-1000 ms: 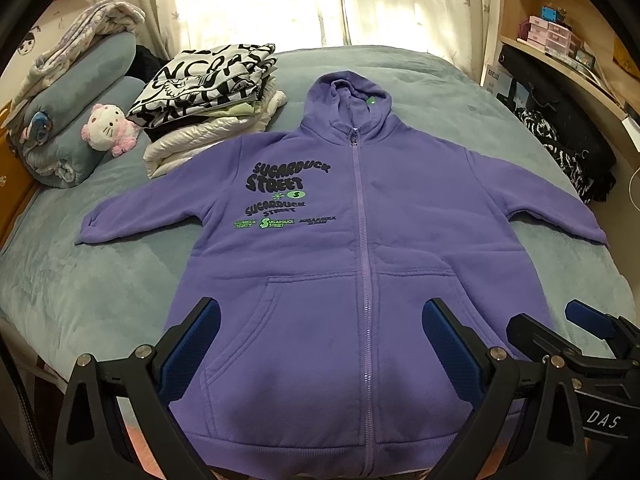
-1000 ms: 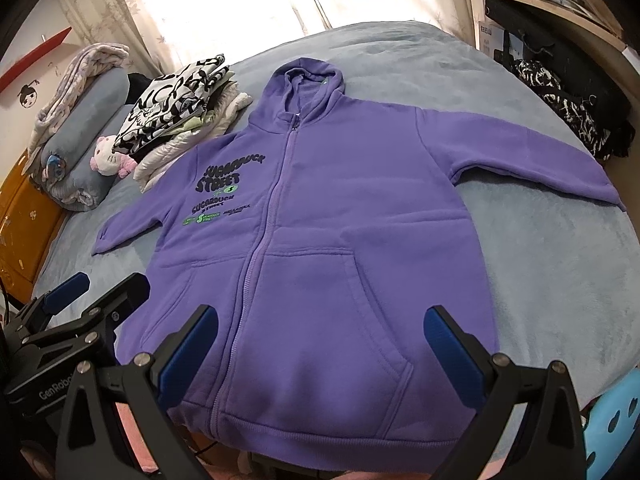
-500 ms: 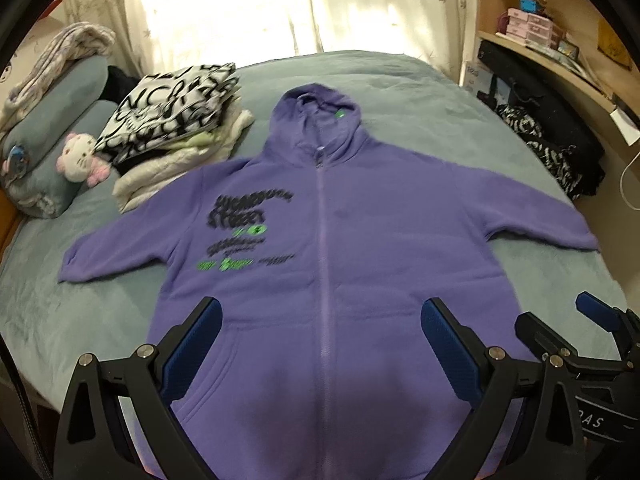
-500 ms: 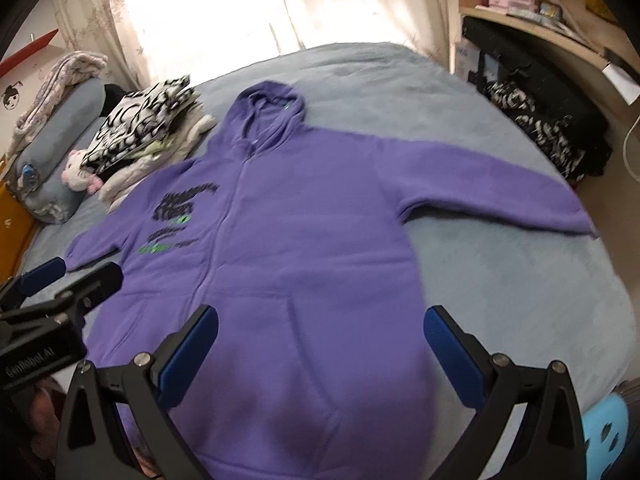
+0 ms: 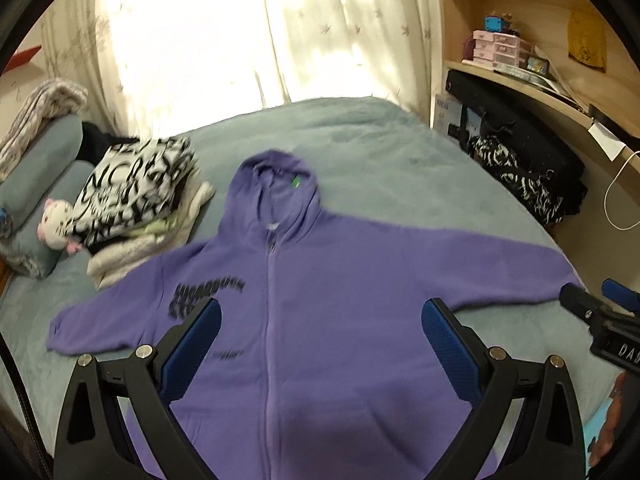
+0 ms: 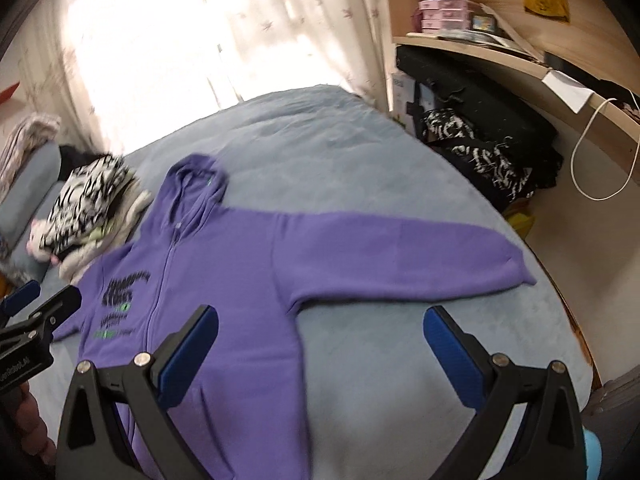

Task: Fold large clothes
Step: 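Grasp the cuff of the sleeve nearest the right tool with the right tool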

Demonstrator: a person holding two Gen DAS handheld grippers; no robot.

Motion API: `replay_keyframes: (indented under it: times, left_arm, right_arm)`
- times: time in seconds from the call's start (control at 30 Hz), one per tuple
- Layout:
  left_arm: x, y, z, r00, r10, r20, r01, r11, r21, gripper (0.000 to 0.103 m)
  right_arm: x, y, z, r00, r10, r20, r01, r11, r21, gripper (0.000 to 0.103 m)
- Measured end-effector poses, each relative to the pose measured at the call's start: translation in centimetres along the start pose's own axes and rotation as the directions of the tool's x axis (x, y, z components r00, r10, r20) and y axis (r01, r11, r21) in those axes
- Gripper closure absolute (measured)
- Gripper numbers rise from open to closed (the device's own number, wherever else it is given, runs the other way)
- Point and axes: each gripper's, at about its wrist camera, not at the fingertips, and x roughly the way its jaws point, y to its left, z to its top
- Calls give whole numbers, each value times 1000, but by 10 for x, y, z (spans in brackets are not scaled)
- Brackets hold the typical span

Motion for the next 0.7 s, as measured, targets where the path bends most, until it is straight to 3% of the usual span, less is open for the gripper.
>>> replay_keyframes:
  times: [0.13, 0.27, 0.37, 0.53, 0.7]
  left_arm:
    - [24, -19, 20, 1000, -16, -18, 16, 1000, 3, 3]
    - [60, -26, 30, 995, -58, -83, 53, 996, -66, 3]
    - [92, -30, 29, 993, -33, -112, 21, 994, -103, 3]
    - [140, -39, 18, 987, -21, -157, 1, 992, -122, 3]
    - [183, -53, 7, 982, -16, -189, -4, 994, -107, 3]
  right_arm:
    - [14, -35, 17, 1000, -17, -6, 17, 997, 71, 0]
    - [41, -77, 21, 998, -41, -45, 48, 985, 167, 2]
    - [66, -112, 14, 996, -21, -86, 43, 964, 262, 8]
    - [106, -164, -9, 991, -3, -135, 58, 913, 405, 10]
    - [145, -202, -29, 987, 72, -144, 20, 834, 551, 17]
